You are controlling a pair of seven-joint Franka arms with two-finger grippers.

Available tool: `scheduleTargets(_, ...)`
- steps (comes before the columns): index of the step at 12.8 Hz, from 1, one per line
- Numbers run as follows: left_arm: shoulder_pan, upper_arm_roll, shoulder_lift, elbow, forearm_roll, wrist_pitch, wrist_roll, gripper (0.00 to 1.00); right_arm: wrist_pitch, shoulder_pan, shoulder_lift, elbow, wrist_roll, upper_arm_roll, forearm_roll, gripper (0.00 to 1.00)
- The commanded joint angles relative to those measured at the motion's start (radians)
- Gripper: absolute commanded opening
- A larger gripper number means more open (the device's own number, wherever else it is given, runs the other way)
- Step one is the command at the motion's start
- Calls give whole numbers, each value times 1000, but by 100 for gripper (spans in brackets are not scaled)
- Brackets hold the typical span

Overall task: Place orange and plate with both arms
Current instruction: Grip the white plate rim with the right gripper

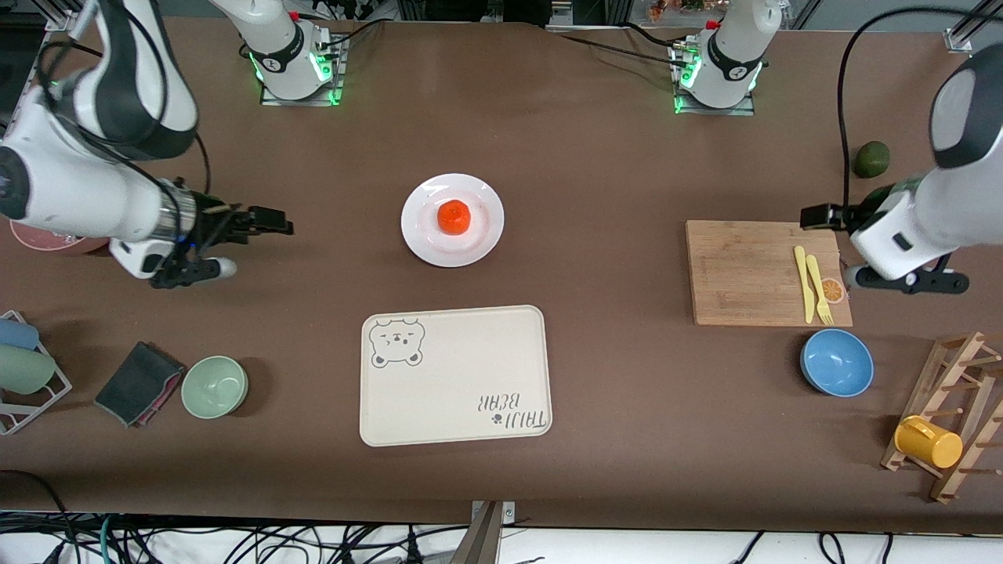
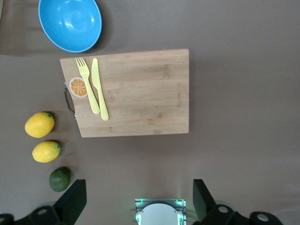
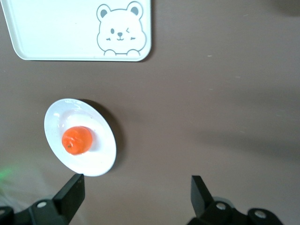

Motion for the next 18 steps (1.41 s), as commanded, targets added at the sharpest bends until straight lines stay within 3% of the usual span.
scheduleTargets(1, 10, 25, -72, -9, -35, -24, 80, 100, 175, 8, -32, -156, 31, 50, 134, 100)
scheduleTargets(3, 16, 49, -91, 61, -32, -50, 94, 100, 319, 7, -33, -245, 30, 113, 202, 100)
scheduleTargets(5, 36, 52, -91, 52, -29, -26, 106, 100, 408, 7, -23, -307, -18, 137, 284, 100)
scheduleTargets(8, 28, 58, -124, -20, -31, 71, 122, 100, 456, 7, -16, -394, -255, 142, 533, 100)
scheduleTargets(12, -14, 104, -209, -95, -37, 117, 123, 100, 491, 8, 19, -442, -390, 145, 647, 100)
scheduleTargets(15, -42, 129, -262, -210, -43, 239, 123, 100, 579, 10, 69, -473, -547, 200, 797, 100)
scheduleTargets(18, -67, 129, -281, -224, -40, 247, 123, 100, 648, 10, 109, -482, -627, 242, 886, 100)
